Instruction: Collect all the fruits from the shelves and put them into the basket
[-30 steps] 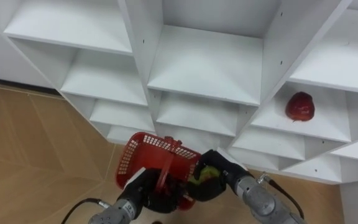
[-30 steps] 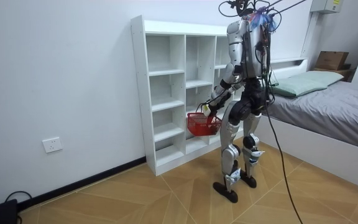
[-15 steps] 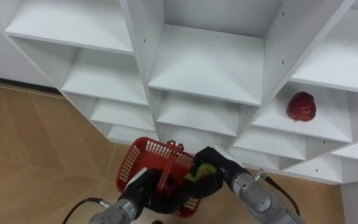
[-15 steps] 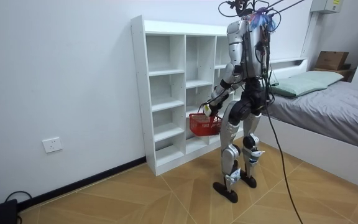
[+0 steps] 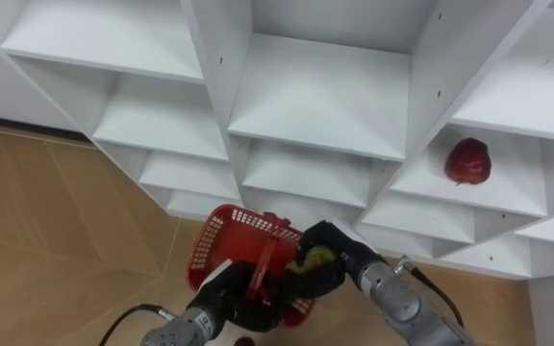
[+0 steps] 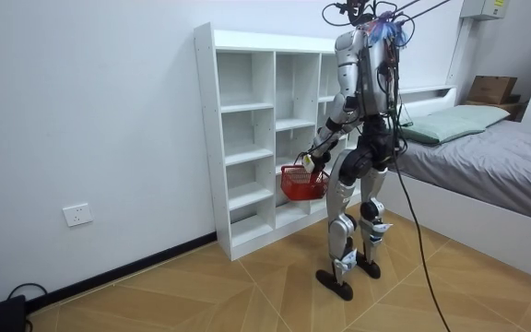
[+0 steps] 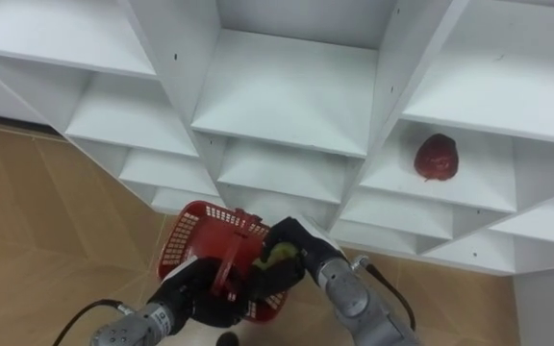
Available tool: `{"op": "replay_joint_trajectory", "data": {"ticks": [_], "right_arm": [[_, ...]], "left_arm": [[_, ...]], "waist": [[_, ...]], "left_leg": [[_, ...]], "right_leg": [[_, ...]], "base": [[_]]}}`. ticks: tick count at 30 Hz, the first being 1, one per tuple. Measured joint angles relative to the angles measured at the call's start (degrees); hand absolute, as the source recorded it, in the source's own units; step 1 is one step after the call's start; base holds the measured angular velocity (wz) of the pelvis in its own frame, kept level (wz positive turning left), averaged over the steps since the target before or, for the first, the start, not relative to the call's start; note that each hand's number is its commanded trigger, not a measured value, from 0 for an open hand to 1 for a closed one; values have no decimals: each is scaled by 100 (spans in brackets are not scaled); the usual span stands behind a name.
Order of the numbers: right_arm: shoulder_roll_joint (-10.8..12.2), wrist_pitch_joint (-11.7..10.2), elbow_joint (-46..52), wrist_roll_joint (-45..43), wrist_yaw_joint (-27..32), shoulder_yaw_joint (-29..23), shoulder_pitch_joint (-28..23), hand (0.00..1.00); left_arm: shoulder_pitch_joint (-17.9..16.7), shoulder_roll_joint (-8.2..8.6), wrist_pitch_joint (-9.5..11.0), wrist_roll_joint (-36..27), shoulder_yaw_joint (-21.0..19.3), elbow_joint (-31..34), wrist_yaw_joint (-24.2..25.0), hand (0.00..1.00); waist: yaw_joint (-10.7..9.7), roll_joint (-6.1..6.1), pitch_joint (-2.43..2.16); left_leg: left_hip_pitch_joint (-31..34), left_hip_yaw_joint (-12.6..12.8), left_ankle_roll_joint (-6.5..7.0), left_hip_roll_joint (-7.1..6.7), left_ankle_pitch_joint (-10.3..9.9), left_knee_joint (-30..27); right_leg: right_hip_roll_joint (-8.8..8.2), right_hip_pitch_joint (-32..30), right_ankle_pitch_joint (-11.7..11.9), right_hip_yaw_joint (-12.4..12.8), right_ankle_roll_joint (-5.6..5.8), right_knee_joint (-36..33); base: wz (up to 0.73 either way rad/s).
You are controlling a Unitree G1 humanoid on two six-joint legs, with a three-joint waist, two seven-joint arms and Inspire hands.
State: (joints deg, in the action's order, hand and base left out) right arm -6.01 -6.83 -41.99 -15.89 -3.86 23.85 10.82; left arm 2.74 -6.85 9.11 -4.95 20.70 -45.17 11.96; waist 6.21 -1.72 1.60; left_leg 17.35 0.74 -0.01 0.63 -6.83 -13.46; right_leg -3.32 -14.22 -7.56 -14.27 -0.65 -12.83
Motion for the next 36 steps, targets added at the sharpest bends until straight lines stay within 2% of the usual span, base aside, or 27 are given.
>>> {"op": "replay_joint_trajectory", "data": {"ticks": [13, 18, 32, 36], "right_arm": [[43, 0, -40, 42, 1, 129, 23, 0], [81, 0, -40, 190, 5, 132, 25, 0], [101, -13, -44, 263, -14, 119, 31, 0], [101, -17, -45, 264, -15, 120, 31, 0]], "left_arm": [[32, -18, -2, -1, 100, -119, 13, 100], [32, -25, -2, 0, 105, -119, 15, 100], [121, -20, -2, -14, 154, -115, 126, 100], [130, -20, -2, -14, 154, -115, 120, 100]], "waist": [[-42, 0, 3], [-125, 6, 8], [-164, 74, 37], [-176, 95, 31]], "left_leg": [[5, 0, 1, 1, 0, 5], [10, -2, 1, 1, 0, 7], [10, 5, 2, 2, 1, 2], [7, 9, 2, 3, 1, 1]], "right_leg": [[3, 4, 0, 20, 0, 2], [3, 6, 0, 13, 0, 10], [-1, 5, -1, 4, 1, 18], [-1, 5, -1, 5, 1, 17]], "base": [[0], [0], [0], [0]]}}
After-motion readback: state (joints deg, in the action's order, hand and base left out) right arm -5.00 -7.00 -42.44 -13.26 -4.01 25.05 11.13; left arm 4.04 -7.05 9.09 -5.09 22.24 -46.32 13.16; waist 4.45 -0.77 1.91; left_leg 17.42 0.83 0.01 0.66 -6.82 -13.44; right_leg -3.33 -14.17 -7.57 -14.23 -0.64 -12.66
